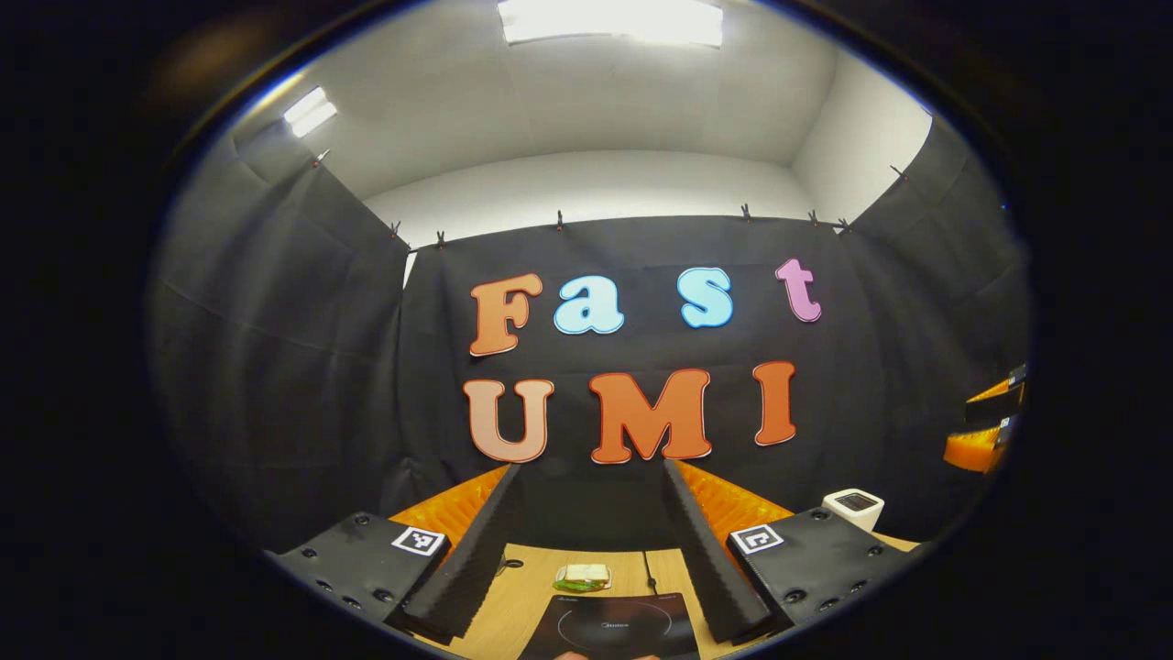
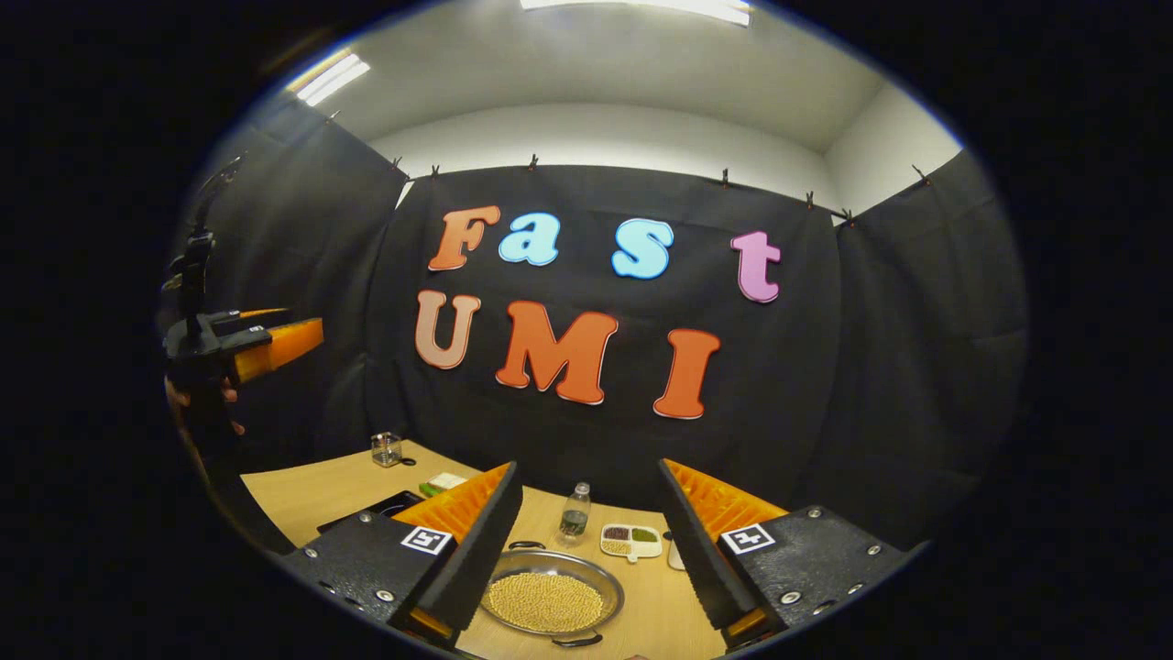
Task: First push the handle of the pot to place it horizontally, then grasp the pot with both hands and set it on the induction cooktop.
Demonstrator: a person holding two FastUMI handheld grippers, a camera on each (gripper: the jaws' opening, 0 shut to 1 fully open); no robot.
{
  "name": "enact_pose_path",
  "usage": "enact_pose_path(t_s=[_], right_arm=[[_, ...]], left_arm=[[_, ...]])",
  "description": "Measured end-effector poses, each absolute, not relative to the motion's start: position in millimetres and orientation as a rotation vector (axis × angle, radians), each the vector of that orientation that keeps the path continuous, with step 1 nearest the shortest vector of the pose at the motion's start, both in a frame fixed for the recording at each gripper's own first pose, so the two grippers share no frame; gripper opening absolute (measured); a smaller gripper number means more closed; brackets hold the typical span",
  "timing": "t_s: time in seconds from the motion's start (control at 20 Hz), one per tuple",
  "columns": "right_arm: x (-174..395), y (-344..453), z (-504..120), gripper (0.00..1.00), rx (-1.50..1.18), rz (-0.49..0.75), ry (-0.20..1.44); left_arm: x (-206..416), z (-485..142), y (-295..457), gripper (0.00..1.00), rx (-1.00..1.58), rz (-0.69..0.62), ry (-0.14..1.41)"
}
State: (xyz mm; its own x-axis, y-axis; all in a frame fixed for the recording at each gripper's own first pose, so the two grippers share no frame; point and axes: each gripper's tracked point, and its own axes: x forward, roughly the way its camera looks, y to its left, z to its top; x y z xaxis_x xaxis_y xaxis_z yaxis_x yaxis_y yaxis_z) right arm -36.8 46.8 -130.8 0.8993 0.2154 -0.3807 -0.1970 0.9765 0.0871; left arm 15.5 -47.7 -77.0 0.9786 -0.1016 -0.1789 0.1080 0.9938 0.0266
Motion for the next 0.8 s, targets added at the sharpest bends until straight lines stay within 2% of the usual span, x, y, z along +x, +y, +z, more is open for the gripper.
enact_pose_path(t_s=[0.25,0.4,0.5,0.55,0.6,0.65,0.8], right_arm=[[-66.4,88.4,-183.7,0.78,0.154,0.318,0.616],[-71.0,92.9,-212.4,0.71,0.136,0.325,0.690],[-78.2,102.3,-235.6,0.61,0.157,0.350,0.756],[-85.3,106.7,-248.7,0.49,0.171,0.363,0.797],[-91.5,108.2,-262.8,0.42,0.186,0.364,0.841],[-95.9,110.2,-276.7,0.31,0.204,0.368,0.890],[-120.0,123.6,-322.2,0.20,0.324,0.390,1.101]], left_arm=[[16.1,-95.4,-51.9,0.99,0.053,-0.116,0.216],[16.9,-109.4,-54.0,0.98,0.064,-0.126,0.251],[17.0,-120.5,-56.6,0.98,0.067,-0.136,0.280],[17.9,-123.9,-57.9,0.98,0.070,-0.140,0.287],[19.9,-126.7,-58.1,0.99,0.077,-0.139,0.291],[20.8,-131.0,-57.8,0.98,0.086,-0.141,0.296],[22.0,-144.9,-61.8,0.98,0.095,-0.150,0.322]])
